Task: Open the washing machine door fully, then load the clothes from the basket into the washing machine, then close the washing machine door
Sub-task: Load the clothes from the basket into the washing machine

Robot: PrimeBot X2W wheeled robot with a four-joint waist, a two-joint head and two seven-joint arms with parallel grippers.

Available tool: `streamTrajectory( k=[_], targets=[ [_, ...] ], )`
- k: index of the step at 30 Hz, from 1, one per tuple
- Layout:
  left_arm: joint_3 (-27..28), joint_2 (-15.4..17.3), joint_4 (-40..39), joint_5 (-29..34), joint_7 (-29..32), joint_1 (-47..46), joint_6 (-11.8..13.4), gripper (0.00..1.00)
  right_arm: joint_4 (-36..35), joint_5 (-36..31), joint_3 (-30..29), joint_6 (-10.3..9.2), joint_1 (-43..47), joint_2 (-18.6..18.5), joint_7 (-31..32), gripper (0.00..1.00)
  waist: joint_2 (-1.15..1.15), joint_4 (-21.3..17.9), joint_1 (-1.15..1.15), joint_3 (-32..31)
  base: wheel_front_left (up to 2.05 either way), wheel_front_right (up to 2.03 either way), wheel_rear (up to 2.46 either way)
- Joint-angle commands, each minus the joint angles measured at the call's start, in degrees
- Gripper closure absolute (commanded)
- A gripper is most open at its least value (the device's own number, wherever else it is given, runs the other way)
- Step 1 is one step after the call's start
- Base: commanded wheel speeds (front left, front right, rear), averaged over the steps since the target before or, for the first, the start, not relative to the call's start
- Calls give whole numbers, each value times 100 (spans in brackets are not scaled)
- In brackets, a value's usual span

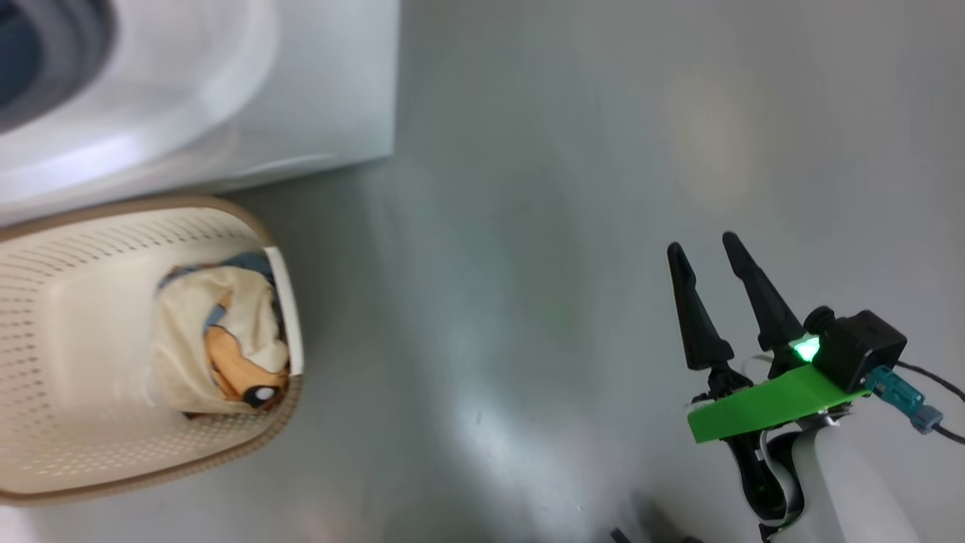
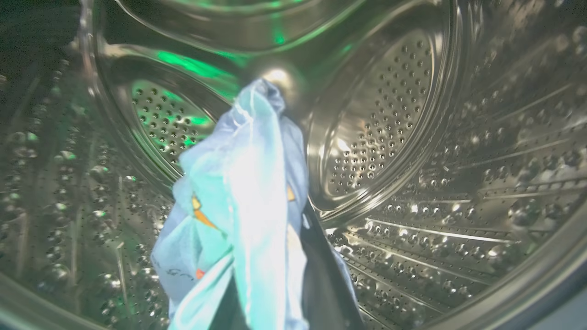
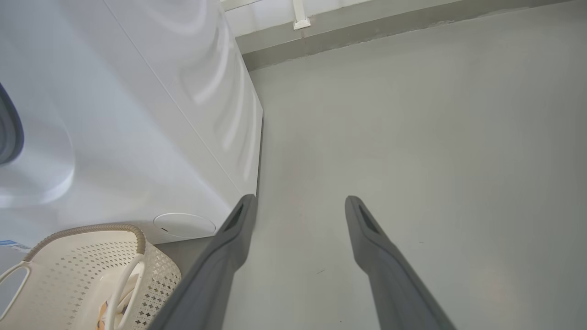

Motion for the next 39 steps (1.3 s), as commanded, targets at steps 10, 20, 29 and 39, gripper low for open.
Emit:
streamTrajectory(
  k=[10, 20, 29, 39],
  targets=[
    [-460, 1004, 766, -22, -30, -1403, -15, 100, -221, 273, 296, 9, -105, 3, -68, 0, 0, -551, 0, 805, 0, 0, 0],
    [-667, 1284, 1147, 133, -30, -2007, -15, 100, -216, 380, 379, 9, -123, 3, -68, 0, 0, -661, 0, 898, 0, 0, 0],
    [-545, 1260, 1498, 135, -30, -2061, -15, 100, -215, 356, 354, 9, -147, 3, -69, 0, 0, -658, 0, 890, 0, 0, 0],
    [-622, 1193, 1643, 159, -30, -2095, -15, 0, -200, 333, 328, 9, -169, 3, -69, 0, 0, -564, 0, 898, 0, 0, 0]
  ],
)
